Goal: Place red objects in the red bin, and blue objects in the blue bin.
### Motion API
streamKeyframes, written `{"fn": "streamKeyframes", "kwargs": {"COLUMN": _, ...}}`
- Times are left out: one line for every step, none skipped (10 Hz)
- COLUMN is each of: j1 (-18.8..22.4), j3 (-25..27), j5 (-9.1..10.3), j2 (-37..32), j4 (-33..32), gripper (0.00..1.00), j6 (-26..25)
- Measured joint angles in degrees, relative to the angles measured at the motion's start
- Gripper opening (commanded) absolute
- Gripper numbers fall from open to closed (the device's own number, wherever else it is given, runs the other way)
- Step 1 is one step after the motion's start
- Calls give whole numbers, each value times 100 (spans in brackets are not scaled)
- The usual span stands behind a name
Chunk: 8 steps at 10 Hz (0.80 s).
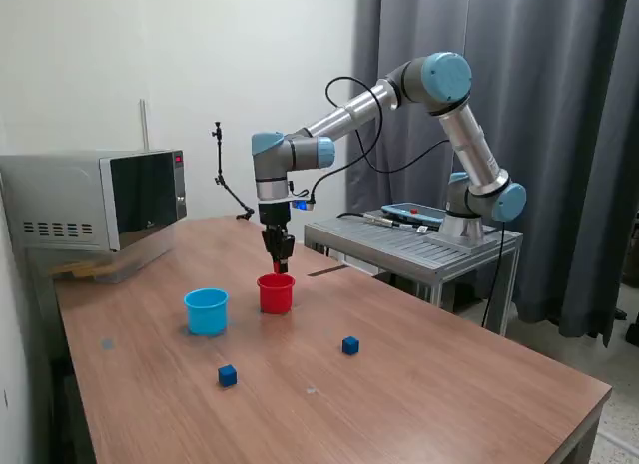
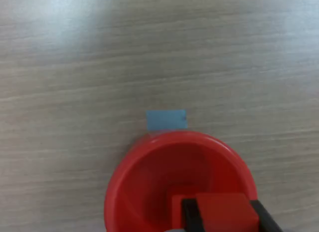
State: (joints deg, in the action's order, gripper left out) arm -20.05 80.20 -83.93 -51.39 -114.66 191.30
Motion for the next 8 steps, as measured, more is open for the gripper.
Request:
{"fn": "streamKeyframes", "kwargs": {"j1": -2, "j3": -18, "j5": -9, "j2": 39, "j4": 2, "gripper": 0, "j6": -1}}
{"fn": "streamKeyframes", "kwargs": {"j1": -4, "j3": -48, "j5": -34, "j2": 74, "j4": 3, "gripper": 0, "j6": -4}}
{"fn": "streamKeyframes", "kwargs": {"j1": -6, "j3": -72, "j5": -68, "j2": 99, "j4": 4, "gripper": 100, "j6": -11}}
{"fn": "streamKeyframes", "kwargs": {"j1": -7, "j3": -77, "j5": -89, "j2": 113, "j4": 2, "gripper": 100, "j6": -16}}
{"fn": "streamKeyframes", "kwargs": {"j1": -10, "j3": -73, "j5": -107, "j2": 126, "j4": -10, "gripper": 100, "j6": -49}}
{"fn": "streamKeyframes", "kwargs": {"j1": -16, "j3": -64, "j5": -147, "j2": 136, "j4": -35, "gripper": 100, "j6": -112}}
{"fn": "streamKeyframes", "kwargs": {"j1": -19, "j3": -60, "j5": -189, "j2": 142, "j4": -60, "gripper": 100, "j6": -170}}
{"fn": "streamKeyframes", "kwargs": {"j1": -19, "j3": -61, "j5": -214, "j2": 147, "j4": -76, "gripper": 100, "j6": -206}}
